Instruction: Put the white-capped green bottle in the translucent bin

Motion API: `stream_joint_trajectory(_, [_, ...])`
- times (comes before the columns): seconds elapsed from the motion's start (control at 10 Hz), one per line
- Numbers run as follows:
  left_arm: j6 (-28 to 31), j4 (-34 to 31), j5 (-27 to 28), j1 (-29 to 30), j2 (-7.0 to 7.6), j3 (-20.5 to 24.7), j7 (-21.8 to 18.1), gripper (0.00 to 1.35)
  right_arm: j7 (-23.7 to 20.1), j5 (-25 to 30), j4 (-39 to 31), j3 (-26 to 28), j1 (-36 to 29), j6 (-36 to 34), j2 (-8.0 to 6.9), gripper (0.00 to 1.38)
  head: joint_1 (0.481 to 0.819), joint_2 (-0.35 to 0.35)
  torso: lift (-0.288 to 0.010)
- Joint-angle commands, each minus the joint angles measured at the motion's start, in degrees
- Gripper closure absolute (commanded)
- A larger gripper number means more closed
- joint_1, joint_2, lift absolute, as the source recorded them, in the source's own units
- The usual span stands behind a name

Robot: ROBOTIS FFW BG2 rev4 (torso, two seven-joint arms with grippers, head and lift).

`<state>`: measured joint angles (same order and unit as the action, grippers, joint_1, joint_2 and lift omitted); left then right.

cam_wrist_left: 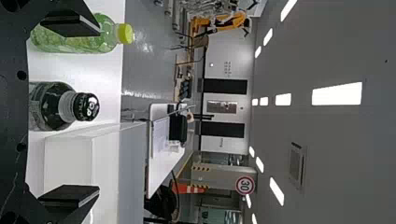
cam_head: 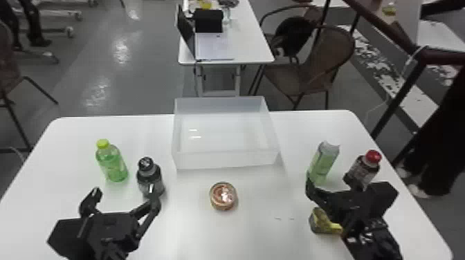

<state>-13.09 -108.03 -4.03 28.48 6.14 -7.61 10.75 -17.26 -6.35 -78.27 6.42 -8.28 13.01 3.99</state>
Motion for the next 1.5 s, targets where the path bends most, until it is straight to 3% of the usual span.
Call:
stream_joint_trajectory(0.0, [0.08, 0.01, 0.07, 0.09, -0.42, 0.31, -0.29, 0.11, -0.06, 1.52, 2.42, -0.01, 2.39, 0.0, 0.84, 0.11, 0.695, -0.059, -0.047])
stream_joint_trajectory(0.5, [0.08, 0.01, -0.54, 0.79, -1.13, 0.93, -1.26, 0.11, 5.66, 1.87, 7.69, 0.26, 6.7, 1.23, 1.19, 0.11, 0.695, -0.088, -0.047])
stream_joint_trajectory(0.7, [0.17, 0.01, -0.37, 0.97, -2.09, 1.8, -2.57, 0.11, 5.48, -1.82, 11.47, 0.17, 9.07, 1.41, 1.55, 0.11, 0.695, -0.096, -0.047])
stream_joint_trajectory(1.1, [-0.1, 0.36, -0.46, 0.97, -2.88, 2.33, -3.54, 0.11, 1.7, -1.38, 21.32, 0.08, 15.93, 3.6, 1.63, 0.11, 0.695, -0.096, -0.047])
stream_joint_trajectory(1.2, [-0.45, 0.54, -0.46, 0.97, -2.97, 2.68, -3.98, 0.11, -0.14, -0.77, 24.04, 0.08, 18.04, 3.78, 1.72, 0.21, 0.695, -0.09, -0.047])
stream_joint_trajectory(1.4, [-0.62, 0.72, -0.54, 0.97, -3.5, 3.03, -4.68, 0.11, -1.81, 0.11, 29.23, -1.15, 20.94, 6.15, 1.72, 0.77, 0.695, -0.074, -0.047])
